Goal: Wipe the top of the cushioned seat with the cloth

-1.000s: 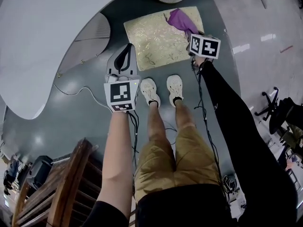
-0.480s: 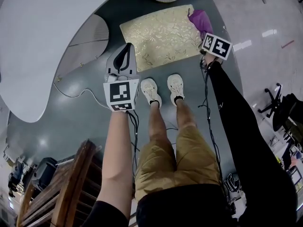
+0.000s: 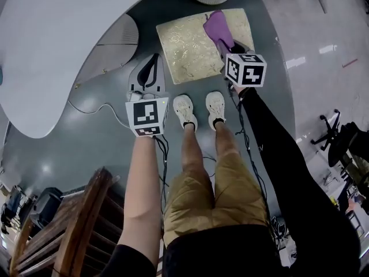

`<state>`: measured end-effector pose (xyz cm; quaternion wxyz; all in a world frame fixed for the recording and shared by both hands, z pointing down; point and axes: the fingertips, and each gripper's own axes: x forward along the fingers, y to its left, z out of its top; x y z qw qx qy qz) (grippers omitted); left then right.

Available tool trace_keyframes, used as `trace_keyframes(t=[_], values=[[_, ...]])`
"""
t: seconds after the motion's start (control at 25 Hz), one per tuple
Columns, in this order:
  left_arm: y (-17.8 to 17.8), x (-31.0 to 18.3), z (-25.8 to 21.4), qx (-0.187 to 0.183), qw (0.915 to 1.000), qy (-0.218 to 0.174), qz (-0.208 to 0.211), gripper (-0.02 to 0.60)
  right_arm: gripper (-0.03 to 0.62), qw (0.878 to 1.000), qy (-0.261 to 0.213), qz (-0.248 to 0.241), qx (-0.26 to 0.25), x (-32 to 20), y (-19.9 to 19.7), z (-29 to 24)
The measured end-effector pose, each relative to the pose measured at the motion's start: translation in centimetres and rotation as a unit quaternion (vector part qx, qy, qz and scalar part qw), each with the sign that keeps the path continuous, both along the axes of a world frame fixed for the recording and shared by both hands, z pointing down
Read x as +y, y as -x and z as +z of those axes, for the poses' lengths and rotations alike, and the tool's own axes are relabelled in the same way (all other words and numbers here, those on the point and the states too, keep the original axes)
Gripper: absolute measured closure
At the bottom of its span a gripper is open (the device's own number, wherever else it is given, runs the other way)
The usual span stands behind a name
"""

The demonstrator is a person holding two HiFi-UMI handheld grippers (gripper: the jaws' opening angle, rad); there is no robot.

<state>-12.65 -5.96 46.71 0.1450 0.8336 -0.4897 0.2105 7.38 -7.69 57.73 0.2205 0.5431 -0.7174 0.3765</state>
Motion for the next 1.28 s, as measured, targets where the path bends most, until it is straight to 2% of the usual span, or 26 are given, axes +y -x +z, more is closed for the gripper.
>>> trace_keyframes(t=[0.12,0.24,0.36,0.48,0.6,0.88,1.08,1.28], values=[[1.6,0.5,-0.1,0.001,0.9999,0.0,-0.01,0.578,0.516,0.997,-0.006,-0.076,-0.029,1.1,6.9,-0.8],[3.2,1.1,-0.1,0.001,0.9998,0.001,-0.018,0.578,0.516,0.988,0.007,-0.139,-0.06,3.2,12.8,-0.6],[4.3,1.6,-0.3,0.002,0.9997,0.002,-0.023,0.578,0.516,0.977,0.059,-0.191,-0.075,6.3,17.0,1.6],[5.3,2.1,-0.1,0.001,0.9996,0.006,-0.027,0.578,0.516,0.971,0.119,-0.205,-0.044,8.9,18.1,5.1],[5.9,2.2,0.3,-0.001,0.9995,0.008,-0.029,0.578,0.516,0.974,0.138,-0.179,-0.021,9.0,17.2,6.8],[4.4,1.9,0.6,0.0,0.9998,0.007,-0.019,0.578,0.516,0.984,0.115,-0.137,-0.008,6.7,13.3,6.8],[1.9,1.4,0.3,0.002,1.0,0.006,-0.006,0.578,0.516,0.991,0.11,-0.067,0.019,4.7,6.5,6.5],[-0.8,0.8,0.0,0.0,1.0,0.003,0.006,0.578,0.516,0.993,0.112,0.016,0.025,3.4,-1.6,6.3]])
